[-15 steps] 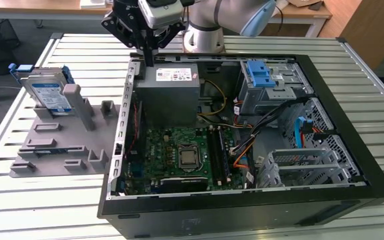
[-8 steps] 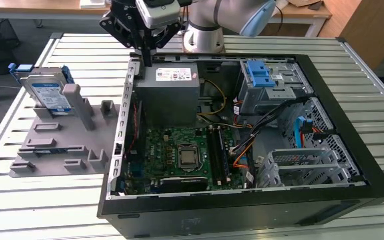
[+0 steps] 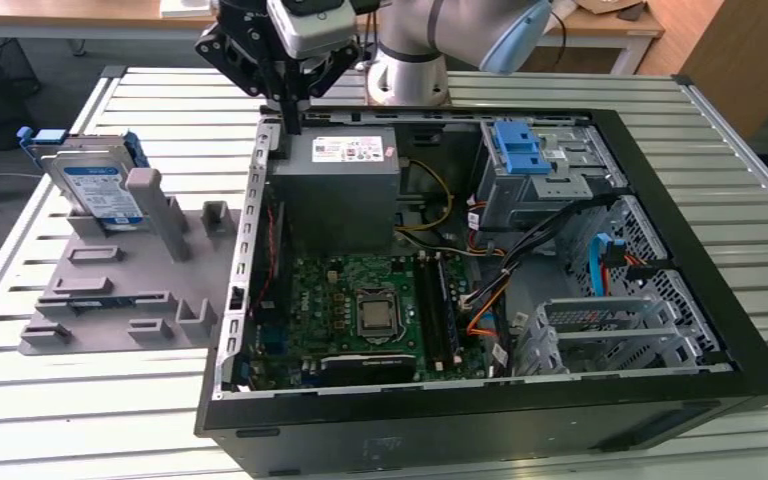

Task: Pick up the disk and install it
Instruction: 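Reach for the disk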

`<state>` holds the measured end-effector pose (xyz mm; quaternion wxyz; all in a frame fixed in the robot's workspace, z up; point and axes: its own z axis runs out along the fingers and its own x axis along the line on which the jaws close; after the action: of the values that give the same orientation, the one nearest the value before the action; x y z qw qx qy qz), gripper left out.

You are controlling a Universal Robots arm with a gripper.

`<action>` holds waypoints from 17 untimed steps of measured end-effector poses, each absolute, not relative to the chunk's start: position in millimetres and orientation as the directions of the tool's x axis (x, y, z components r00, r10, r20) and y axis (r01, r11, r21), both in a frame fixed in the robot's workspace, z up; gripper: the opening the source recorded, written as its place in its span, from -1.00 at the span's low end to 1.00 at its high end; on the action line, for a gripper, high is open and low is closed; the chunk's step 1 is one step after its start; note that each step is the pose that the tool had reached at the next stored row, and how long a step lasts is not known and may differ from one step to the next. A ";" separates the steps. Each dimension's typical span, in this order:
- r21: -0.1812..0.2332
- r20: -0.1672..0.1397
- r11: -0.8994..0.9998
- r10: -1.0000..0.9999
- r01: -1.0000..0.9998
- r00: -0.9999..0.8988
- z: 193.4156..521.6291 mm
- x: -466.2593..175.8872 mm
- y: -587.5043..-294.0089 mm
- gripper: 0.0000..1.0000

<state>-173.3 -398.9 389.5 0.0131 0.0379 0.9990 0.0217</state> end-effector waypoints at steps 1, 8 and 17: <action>0.044 -0.024 0.996 0.076 0.075 -0.997 389.5 -173.7 -398.9 -0.79; 0.044 -0.024 0.996 0.076 0.075 -0.997 389.0 -175.8 -398.9 -0.79; 0.044 -0.024 0.996 0.076 0.075 -0.997 388.4 -178.8 -398.9 -0.79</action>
<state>-178.8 -398.9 388.4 0.0131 0.0378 0.9990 0.0217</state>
